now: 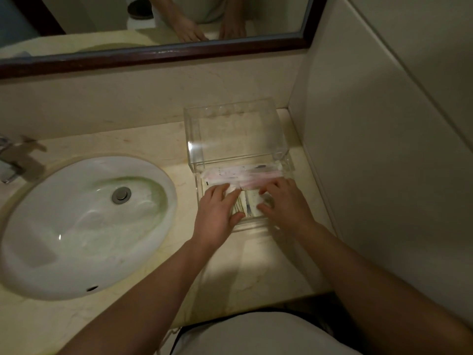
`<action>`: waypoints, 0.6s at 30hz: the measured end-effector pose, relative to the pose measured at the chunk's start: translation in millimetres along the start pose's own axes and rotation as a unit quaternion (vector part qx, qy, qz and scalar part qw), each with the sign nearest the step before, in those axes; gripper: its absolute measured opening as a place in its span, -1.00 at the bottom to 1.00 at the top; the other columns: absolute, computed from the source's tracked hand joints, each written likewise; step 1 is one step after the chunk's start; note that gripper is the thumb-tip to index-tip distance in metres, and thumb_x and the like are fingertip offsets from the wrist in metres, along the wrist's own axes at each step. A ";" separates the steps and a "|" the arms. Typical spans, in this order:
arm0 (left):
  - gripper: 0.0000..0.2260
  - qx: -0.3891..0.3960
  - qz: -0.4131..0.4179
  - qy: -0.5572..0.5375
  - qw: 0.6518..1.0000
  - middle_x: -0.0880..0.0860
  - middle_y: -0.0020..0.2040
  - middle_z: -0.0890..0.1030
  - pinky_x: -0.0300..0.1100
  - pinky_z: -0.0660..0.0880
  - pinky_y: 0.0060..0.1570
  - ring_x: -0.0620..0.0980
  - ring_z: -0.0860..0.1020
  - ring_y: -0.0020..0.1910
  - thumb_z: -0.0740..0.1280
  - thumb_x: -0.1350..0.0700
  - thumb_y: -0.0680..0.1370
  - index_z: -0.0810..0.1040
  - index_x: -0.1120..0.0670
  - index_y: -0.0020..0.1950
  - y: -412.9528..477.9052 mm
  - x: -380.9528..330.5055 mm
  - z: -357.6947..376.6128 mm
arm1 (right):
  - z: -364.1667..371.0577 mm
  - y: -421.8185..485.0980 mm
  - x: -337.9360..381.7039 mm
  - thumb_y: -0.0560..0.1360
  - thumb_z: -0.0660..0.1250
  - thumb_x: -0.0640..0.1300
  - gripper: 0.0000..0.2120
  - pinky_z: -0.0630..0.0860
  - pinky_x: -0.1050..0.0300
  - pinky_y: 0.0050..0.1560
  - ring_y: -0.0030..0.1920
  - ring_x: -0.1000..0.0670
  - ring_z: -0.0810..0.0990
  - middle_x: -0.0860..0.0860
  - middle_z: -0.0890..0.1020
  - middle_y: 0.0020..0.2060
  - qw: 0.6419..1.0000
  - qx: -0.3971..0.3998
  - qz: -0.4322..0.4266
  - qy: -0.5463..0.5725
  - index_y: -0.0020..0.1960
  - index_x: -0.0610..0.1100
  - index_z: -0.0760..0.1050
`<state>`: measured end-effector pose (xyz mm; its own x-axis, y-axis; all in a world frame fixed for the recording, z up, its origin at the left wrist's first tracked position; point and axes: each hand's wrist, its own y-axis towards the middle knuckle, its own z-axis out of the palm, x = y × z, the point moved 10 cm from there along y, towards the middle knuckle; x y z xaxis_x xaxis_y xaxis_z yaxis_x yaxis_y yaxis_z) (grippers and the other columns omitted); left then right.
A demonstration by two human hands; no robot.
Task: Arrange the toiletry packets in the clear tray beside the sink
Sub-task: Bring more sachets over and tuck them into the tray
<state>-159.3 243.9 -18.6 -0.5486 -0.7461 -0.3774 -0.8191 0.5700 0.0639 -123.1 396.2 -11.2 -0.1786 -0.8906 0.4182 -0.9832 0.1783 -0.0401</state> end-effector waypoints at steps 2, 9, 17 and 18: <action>-0.51 -0.007 0.016 0.015 1.000 0.16 0.35 0.47 0.07 0.33 0.33 0.19 0.37 0.34 0.43 0.00 0.44 0.49 0.07 0.34 -2.1 -3.9 -0.5 | 3.1 -3.1 3.0 0.35 0.47 -0.01 -0.69 0.48 0.03 0.03 0.08 -0.11 0.49 -0.05 0.57 0.04 1.000 0.000 -0.002 0.007 0.06 -0.07 0.59; -0.72 -0.006 0.049 0.019 0.999 0.08 0.17 0.59 0.00 0.46 0.04 0.16 0.50 0.12 0.40 0.11 0.43 0.60 0.07 0.14 -8.8 -7.4 3.7 | 11.9 -7.1 3.6 0.38 0.46 -0.01 -0.67 0.46 0.05 0.11 0.17 -0.08 0.43 -0.05 0.53 0.09 0.999 0.010 0.030 0.016 0.11 -0.04 0.57; -0.66 -0.025 0.085 -0.019 0.996 0.14 0.15 0.61 0.03 0.49 0.09 0.21 0.52 0.13 0.36 0.10 0.40 0.57 0.10 0.17 -8.8 -8.8 -16.6 | 13.2 -3.0 27.6 0.39 0.44 0.00 -0.69 0.47 -0.02 0.12 0.10 -0.17 0.52 -0.10 0.60 0.04 0.999 -0.019 0.023 -0.029 0.10 -0.07 0.60; -0.64 -0.039 0.088 -0.029 0.995 0.15 0.15 0.61 0.02 0.48 0.11 0.22 0.53 0.13 0.34 0.09 0.40 0.56 0.10 0.19 -14.5 -4.3 -25.2 | 13.7 0.2 40.2 0.40 0.41 0.00 -0.71 0.47 -0.03 0.11 0.07 -0.18 0.53 -0.11 0.61 0.03 0.999 -0.032 0.006 -0.017 0.09 -0.07 0.60</action>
<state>-149.3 230.2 5.3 -0.6762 -0.6145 -0.4064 -0.7228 0.6601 0.2044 -131.0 354.7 -6.9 -0.1929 -0.9016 0.3872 -0.9767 0.2144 0.0127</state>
